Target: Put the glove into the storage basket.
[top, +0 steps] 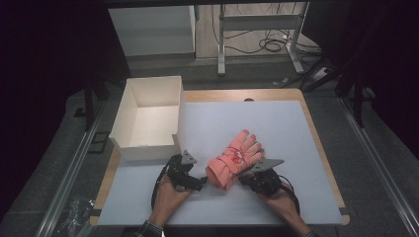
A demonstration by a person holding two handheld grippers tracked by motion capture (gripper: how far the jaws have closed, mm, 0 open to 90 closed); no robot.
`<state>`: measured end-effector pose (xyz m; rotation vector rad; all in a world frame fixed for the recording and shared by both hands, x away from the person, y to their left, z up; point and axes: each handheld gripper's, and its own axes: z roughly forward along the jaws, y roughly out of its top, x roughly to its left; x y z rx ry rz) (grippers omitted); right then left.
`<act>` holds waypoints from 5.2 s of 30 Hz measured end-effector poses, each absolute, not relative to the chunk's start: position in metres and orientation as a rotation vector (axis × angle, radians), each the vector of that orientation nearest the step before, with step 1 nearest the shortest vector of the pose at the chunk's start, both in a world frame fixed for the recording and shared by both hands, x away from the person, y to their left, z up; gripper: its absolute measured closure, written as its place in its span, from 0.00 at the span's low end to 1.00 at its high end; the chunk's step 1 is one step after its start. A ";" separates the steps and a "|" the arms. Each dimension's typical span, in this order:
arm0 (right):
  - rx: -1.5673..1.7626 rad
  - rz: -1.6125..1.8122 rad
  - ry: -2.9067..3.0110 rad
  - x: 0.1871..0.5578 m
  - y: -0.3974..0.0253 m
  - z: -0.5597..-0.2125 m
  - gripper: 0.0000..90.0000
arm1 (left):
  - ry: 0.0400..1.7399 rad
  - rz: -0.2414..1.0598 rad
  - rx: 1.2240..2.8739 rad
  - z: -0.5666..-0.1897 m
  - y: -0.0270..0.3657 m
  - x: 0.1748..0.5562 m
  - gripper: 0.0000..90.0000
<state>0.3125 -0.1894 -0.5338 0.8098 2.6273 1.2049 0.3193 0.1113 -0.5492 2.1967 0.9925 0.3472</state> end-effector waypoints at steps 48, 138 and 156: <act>1.259 0.909 2.212 0.336 -0.320 -0.527 0.19 | 0.981 0.319 2.182 -0.548 0.117 0.319 0.03; 1.222 0.889 2.191 0.333 -0.318 -0.528 0.19 | 0.773 0.212 2.522 -0.519 -0.008 0.350 0.00; 1.220 0.890 2.189 0.333 -0.318 -0.528 0.19 | 0.772 0.048 2.493 -0.505 0.002 0.353 0.47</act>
